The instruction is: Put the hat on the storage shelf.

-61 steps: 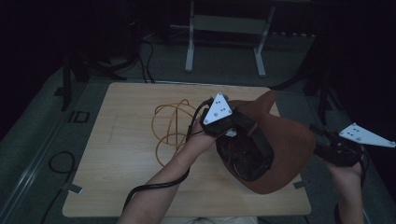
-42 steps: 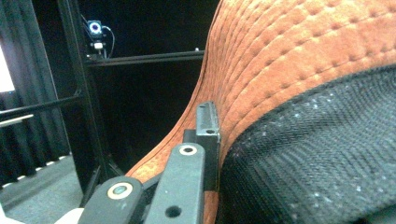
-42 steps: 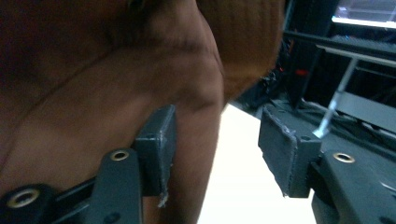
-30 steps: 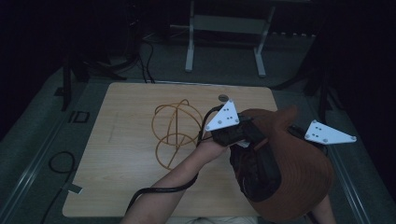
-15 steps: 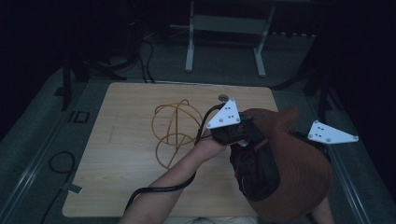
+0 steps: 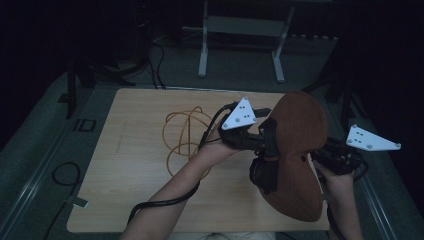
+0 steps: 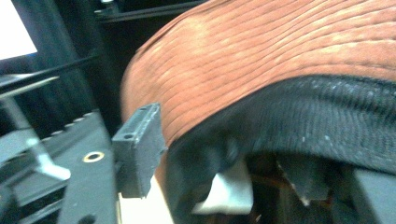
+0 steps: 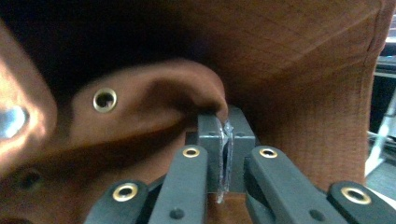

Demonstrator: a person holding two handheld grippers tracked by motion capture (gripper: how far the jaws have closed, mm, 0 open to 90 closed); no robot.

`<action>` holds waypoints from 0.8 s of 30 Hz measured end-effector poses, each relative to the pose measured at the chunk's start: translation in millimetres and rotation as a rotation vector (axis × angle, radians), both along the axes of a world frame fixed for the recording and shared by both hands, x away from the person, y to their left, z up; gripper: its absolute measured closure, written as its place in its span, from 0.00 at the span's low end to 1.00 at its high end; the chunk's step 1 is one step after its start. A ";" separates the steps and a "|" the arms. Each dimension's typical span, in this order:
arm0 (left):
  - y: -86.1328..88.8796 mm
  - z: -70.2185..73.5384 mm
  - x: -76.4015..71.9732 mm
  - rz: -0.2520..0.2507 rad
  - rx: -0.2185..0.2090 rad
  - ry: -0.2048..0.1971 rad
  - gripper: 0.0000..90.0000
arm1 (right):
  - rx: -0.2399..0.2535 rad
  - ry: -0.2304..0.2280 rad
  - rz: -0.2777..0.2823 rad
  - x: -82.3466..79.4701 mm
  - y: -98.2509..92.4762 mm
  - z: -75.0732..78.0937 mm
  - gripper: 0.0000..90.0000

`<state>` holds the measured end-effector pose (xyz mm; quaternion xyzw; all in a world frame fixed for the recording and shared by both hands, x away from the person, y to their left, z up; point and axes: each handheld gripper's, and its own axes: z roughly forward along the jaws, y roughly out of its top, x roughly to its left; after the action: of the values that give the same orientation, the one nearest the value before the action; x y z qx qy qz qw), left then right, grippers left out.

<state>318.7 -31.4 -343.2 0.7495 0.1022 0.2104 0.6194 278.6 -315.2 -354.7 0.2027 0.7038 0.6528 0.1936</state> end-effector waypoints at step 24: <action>106.8 4.4 -46.0 0.245 0.011 -0.019 0.10 | 0.038 -0.005 -0.100 28.6 6.3 18.6 0.98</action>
<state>272.7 75.3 -338.9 0.7326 0.1858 0.2921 0.5860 307.2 -308.9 -336.1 0.2395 0.6799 0.6560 0.2238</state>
